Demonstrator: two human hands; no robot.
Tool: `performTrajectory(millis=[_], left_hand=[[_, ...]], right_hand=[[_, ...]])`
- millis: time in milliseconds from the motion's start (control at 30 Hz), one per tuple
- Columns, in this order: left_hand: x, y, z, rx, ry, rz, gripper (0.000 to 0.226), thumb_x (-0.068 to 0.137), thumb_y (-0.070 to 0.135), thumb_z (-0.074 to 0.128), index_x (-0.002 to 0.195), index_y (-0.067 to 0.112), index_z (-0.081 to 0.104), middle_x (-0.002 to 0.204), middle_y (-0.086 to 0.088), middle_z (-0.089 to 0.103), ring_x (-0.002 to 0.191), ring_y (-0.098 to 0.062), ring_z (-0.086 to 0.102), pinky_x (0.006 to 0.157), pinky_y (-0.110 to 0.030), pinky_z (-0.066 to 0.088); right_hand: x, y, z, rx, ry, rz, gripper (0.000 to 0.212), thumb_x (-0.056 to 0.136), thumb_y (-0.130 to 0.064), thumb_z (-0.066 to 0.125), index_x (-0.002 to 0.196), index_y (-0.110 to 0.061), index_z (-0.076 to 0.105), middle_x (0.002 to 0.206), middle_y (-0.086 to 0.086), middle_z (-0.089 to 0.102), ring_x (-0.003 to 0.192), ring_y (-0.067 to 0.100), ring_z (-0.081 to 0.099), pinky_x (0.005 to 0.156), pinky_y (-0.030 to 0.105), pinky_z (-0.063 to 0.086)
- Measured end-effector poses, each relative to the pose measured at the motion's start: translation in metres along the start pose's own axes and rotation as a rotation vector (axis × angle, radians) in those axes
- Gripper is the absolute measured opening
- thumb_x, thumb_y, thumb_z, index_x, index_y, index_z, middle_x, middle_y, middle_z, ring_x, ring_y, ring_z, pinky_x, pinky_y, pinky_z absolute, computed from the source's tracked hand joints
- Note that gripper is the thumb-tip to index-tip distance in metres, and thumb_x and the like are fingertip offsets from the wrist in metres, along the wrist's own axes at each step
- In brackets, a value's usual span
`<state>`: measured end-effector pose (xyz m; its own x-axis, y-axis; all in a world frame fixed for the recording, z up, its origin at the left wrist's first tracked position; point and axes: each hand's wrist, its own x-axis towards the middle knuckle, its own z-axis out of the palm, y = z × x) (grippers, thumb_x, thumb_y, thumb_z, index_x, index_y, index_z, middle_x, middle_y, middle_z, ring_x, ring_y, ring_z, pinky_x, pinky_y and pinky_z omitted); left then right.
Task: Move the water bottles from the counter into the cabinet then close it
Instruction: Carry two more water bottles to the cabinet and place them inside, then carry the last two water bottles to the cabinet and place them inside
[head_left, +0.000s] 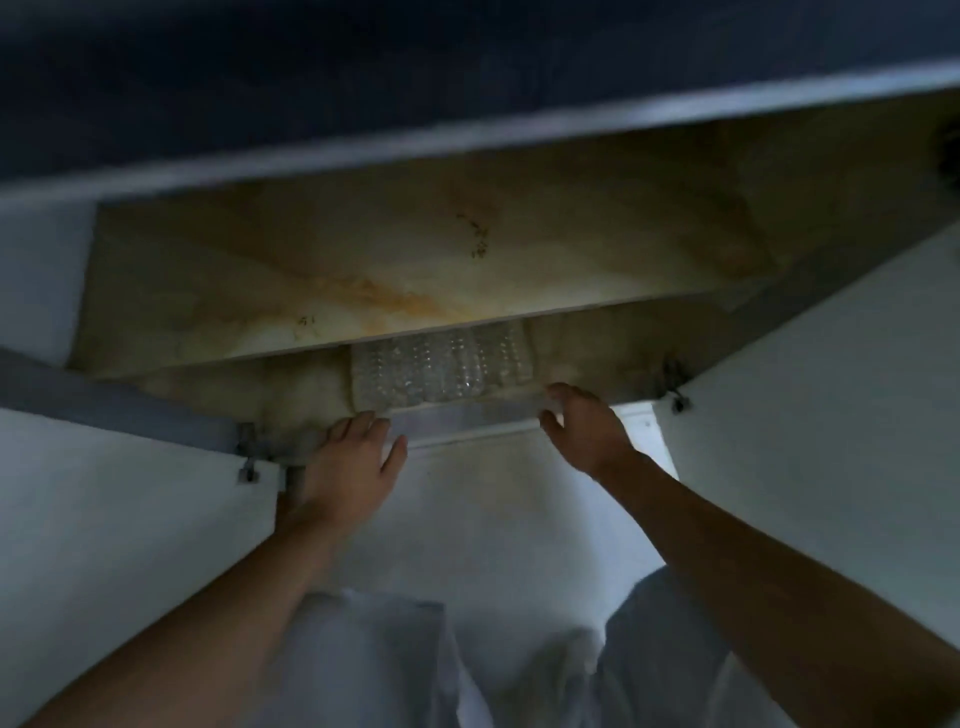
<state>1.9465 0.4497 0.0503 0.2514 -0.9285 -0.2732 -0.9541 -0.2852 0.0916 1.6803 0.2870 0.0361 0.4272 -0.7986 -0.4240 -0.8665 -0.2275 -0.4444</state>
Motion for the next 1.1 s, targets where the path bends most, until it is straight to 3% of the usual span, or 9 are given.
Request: performTrajectory(millis=[200,367,467,700,867,1100], left_hand=[[-0.11,0.048,-0.154,0.073,-0.033,0.053,0.053,0.094,0.046,0.041,0.115,0.008,0.071,0.117,-0.012,0.071,0.101,-0.035,0.066,0.084,-0.044,0.052],[-0.196,0.093,-0.307,0.007,0.007,0.069,0.054,0.098,0.047,0.039,0.122,0.007,0.065,0.118,-0.012,0.07,0.104,-0.033,0.065,0.085,-0.043,0.052],[-0.238,0.111,-0.369,-0.03,0.017,0.028,0.055,0.098,0.049,0.037,0.126,0.008,0.062,0.12,-0.011,0.069,0.106,-0.03,0.065,0.086,-0.041,0.052],[-0.294,0.135,-0.428,-0.009,0.097,0.035,0.055,0.097,0.048,0.036,0.123,0.009,0.064,0.121,-0.008,0.069,0.108,-0.031,0.063,0.087,-0.041,0.05],[-0.294,0.141,-0.444,0.034,0.182,0.167,0.053,0.099,0.048,0.037,0.123,0.01,0.066,0.125,-0.008,0.067,0.109,-0.03,0.063,0.09,-0.042,0.05],[-0.257,0.182,-0.453,-0.126,0.029,0.378,0.073,0.097,0.062,0.022,0.141,0.015,0.056,0.142,-0.001,0.058,0.131,-0.021,0.052,0.105,-0.037,0.044]], right_hand=[[-0.167,-0.056,-0.113,-0.157,-0.068,-0.045,0.054,0.097,-0.039,0.052,0.145,-0.016,0.048,0.132,0.011,0.062,0.129,0.028,0.05,0.101,0.038,0.047],[-0.285,-0.118,-0.222,-0.167,-0.071,-0.075,0.054,0.098,-0.042,0.049,0.147,-0.02,0.045,0.144,0.002,0.054,0.138,0.023,0.042,0.106,0.038,0.043],[-0.339,-0.146,-0.271,-0.129,-0.031,-0.095,0.052,0.098,-0.041,0.048,0.146,-0.02,0.047,0.143,0.0,0.056,0.136,0.022,0.045,0.105,0.039,0.046],[-0.392,-0.174,-0.309,-0.061,0.141,-0.18,0.05,0.098,-0.041,0.052,0.14,-0.015,0.053,0.136,0.002,0.062,0.13,0.023,0.051,0.097,0.041,0.051],[-0.405,-0.167,-0.321,-0.079,0.19,-0.19,0.052,0.097,-0.042,0.051,0.142,-0.016,0.05,0.137,0.001,0.06,0.131,0.023,0.049,0.101,0.041,0.048],[-0.455,-0.136,-0.353,-0.091,0.331,0.075,0.055,0.1,-0.049,0.045,0.147,-0.02,0.043,0.147,-0.004,0.051,0.137,0.022,0.042,0.107,0.037,0.04]])
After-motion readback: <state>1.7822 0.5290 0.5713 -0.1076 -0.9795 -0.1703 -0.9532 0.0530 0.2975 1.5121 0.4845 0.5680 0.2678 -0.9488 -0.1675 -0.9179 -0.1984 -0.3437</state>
